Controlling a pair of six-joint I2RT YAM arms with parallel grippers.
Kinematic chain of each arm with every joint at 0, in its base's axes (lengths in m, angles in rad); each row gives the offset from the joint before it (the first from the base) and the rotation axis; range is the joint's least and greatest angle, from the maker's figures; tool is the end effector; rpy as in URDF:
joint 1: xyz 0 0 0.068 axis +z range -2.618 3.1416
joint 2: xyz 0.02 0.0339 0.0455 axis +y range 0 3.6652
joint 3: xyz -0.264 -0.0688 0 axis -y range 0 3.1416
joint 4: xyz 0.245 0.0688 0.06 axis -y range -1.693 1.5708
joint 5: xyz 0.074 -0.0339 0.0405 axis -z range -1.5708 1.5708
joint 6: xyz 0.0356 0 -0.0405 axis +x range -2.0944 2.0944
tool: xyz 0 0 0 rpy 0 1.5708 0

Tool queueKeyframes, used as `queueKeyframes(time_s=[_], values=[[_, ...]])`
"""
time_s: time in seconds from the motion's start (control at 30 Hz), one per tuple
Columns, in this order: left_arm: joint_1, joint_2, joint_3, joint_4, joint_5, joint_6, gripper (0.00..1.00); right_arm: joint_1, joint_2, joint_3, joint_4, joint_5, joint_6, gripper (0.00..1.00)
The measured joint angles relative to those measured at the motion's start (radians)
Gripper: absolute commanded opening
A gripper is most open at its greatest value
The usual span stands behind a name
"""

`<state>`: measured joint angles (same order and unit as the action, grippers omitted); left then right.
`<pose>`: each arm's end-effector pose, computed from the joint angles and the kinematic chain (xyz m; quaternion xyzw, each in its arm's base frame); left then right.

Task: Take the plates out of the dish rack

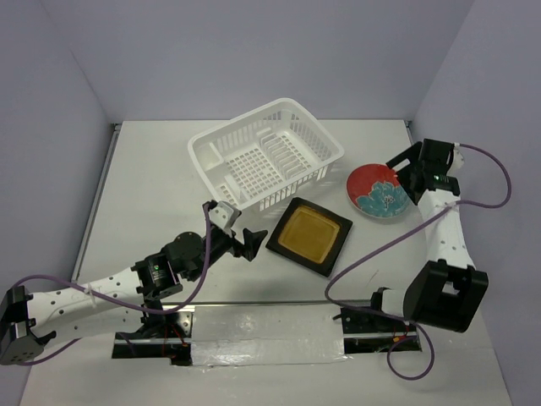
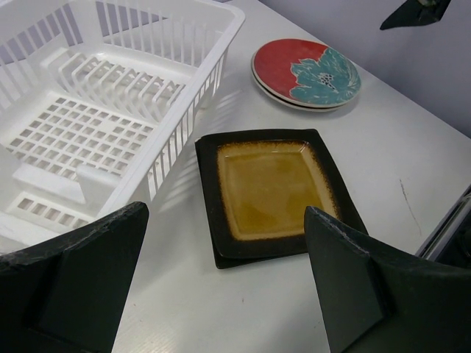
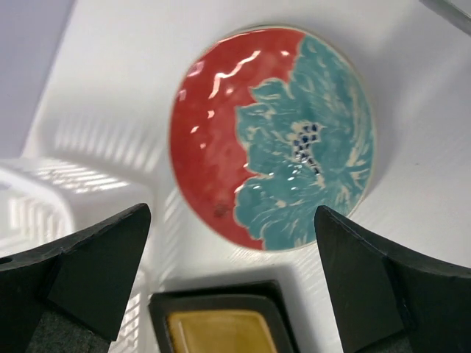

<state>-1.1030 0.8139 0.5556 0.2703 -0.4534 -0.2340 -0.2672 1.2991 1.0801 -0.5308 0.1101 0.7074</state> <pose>0.1027 -0.1687 0.3021 0.1433 0.6885 -0.3056 0.6419 0.2704 -0.0781 0.2986 0.4481 0.7987 0.0378 0.3999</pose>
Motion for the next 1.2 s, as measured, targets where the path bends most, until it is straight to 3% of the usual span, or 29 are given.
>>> queueKeyframes(time_s=[0.17,0.4,0.57,0.83,1.2], values=[[0.0,0.001,0.0,0.0,0.008,0.0,1.0,0.044,-0.133,-0.009,0.009,-0.081,-0.027,1.0],[0.0,-0.026,0.0,0.0,-0.006,0.01,0.99,0.478,-0.345,-0.02,0.122,-0.137,-0.12,1.0],[0.0,-0.056,0.0,-0.006,-0.025,0.023,1.0,0.663,-0.49,-0.133,0.267,-0.232,-0.228,1.0],[0.0,-0.206,-0.008,-0.001,-0.026,0.025,0.99,0.717,-0.703,-0.34,0.418,-0.359,-0.336,1.0],[0.0,-0.282,-0.074,0.042,-0.014,0.025,0.99,0.718,-0.801,-0.354,0.465,-0.4,-0.369,1.0]])
